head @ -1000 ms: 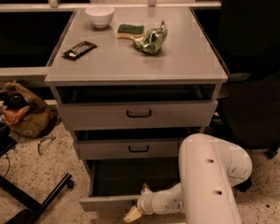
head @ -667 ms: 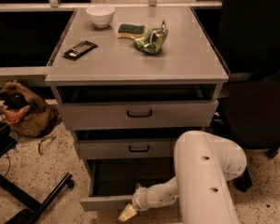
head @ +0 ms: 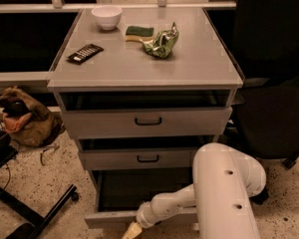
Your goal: Open bottom drawer
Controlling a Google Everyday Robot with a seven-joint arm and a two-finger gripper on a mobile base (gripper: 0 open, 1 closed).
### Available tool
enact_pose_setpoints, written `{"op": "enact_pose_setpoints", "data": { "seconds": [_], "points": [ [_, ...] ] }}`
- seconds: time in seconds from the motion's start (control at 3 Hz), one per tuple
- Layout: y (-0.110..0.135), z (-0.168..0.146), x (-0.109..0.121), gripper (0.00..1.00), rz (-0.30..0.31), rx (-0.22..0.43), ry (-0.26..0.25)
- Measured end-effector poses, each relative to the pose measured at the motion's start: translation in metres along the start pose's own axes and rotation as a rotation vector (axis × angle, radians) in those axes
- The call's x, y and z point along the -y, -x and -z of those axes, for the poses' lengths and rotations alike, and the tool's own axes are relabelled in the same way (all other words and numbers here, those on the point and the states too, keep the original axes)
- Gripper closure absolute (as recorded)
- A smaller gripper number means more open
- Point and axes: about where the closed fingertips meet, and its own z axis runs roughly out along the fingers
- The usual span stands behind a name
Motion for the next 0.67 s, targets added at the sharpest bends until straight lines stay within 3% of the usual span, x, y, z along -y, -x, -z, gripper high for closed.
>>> {"op": "enact_pose_setpoints", "data": {
  "seconds": [0.33, 0.67],
  "points": [
    [0.002, 0.001, -0.002, 0.0, -0.008, 0.008, 0.008],
    [-0.008, 0.007, -0.016, 0.0, -0.019, -0.004, 0.053]
  ]
}}
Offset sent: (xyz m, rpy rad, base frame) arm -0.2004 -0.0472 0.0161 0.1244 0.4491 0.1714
